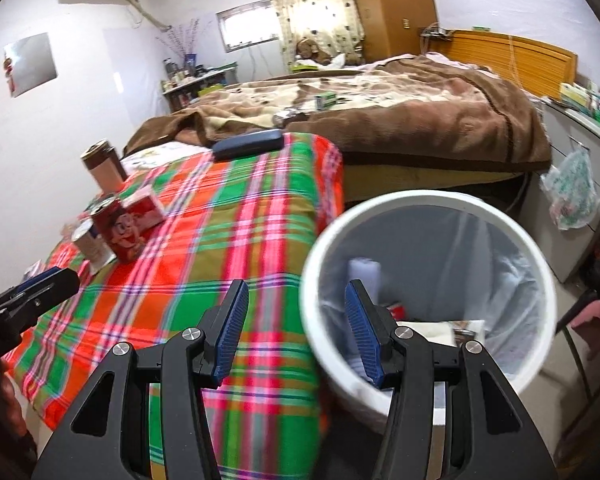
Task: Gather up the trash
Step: 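Move both open tools back over the plaid-covered bed, then grasp the clear plastic cup with the left tool while the right tool grasps the red drink can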
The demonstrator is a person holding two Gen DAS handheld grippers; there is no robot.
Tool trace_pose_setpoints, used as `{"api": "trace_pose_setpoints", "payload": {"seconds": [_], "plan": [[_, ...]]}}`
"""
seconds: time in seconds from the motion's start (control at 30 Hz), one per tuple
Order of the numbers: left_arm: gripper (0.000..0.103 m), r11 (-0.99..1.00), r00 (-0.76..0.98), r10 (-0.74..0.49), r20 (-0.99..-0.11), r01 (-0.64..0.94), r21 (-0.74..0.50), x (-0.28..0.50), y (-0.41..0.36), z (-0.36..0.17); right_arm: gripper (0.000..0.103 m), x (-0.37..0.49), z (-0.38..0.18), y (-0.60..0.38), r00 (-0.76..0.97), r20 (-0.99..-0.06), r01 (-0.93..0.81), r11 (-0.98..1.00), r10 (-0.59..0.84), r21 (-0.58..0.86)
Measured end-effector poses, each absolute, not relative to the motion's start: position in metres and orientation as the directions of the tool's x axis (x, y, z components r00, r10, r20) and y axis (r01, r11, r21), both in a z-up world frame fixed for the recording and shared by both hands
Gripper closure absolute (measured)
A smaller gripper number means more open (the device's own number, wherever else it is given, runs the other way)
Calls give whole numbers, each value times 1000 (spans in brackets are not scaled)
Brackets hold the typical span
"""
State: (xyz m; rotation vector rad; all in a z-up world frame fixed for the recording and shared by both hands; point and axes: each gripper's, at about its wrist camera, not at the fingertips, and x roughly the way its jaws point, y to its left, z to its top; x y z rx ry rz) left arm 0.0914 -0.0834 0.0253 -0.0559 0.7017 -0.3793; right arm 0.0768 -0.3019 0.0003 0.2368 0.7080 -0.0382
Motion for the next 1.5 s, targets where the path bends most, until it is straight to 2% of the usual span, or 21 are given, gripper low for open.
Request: {"api": "trace_pose_setpoints", "payload": {"seconds": [0.43, 0.8, 1.1, 1.27, 1.5], "plan": [[44, 981, 755, -181, -630, 89, -175, 93, 26, 14, 47, 96, 1, -240, 751, -642, -29, 980, 152, 198], [41, 976, 745, -86, -662, -72, -207, 103, 104, -4, 47, 121, 4, -195, 730, -650, -122, 976, 211, 180], [39, 951, 708, -71, -703, -164, -262, 115, 154, -24, 46, 158, 4, -160, 698, -657, -216, 958, 286, 189], [39, 939, 695, -76, -715, -191, -285, 129, 165, -31, 46, 173, 4, -147, 695, -666, -227, 962, 271, 154], [39, 931, 680, -76, -729, -214, -296, 150, 174, -39, 46, 192, 3, -137, 675, -677, -240, 955, 294, 176]]}}
